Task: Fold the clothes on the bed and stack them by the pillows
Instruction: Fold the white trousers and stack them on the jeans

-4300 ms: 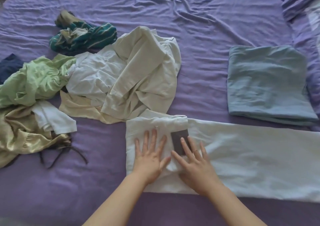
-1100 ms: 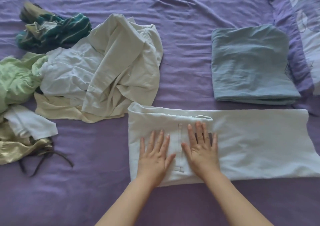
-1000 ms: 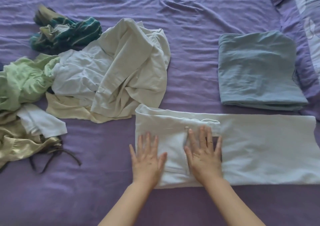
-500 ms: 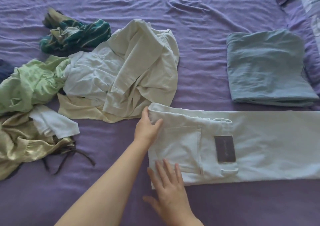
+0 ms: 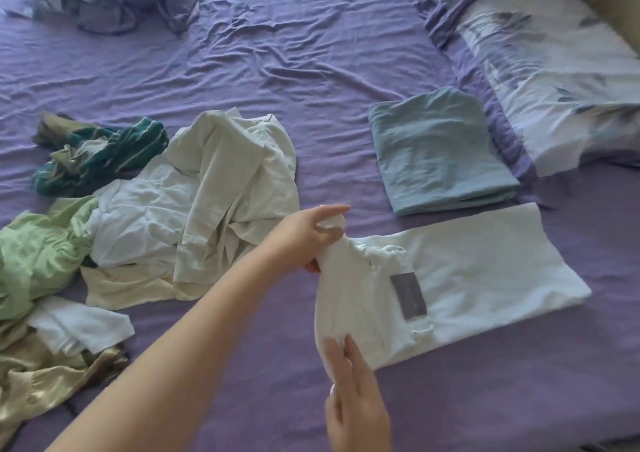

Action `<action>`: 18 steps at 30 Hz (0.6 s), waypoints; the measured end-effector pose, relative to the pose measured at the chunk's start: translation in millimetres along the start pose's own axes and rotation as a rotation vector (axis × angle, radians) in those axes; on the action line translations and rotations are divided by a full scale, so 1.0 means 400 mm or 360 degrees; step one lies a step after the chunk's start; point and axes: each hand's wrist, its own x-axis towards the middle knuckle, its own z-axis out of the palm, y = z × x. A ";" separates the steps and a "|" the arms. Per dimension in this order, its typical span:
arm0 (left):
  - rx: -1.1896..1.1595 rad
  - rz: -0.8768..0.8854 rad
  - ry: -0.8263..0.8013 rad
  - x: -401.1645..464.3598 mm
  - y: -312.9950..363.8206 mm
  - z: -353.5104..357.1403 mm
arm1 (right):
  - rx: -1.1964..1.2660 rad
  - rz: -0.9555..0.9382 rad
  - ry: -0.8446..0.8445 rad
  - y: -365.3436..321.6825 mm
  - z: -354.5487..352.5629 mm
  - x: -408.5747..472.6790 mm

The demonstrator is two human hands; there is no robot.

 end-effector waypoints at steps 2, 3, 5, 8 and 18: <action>0.0139 0.0154 -0.0264 0.017 0.056 -0.014 | 0.0167 -0.0110 0.0100 0.042 -0.094 0.024; 0.0208 0.0228 -0.0405 0.027 0.087 -0.019 | 0.0285 -0.0127 0.0088 0.067 -0.141 0.038; 0.0373 0.0323 -0.0631 0.055 0.148 -0.026 | 0.0527 -0.0064 -0.0056 0.123 -0.227 0.073; 0.0646 0.0357 -0.0807 0.110 0.237 -0.017 | 0.0865 0.0111 -0.0235 0.212 -0.323 0.132; 0.1139 0.0851 -0.0213 0.371 0.424 0.214 | 0.0930 0.0647 0.0035 0.492 -0.521 0.293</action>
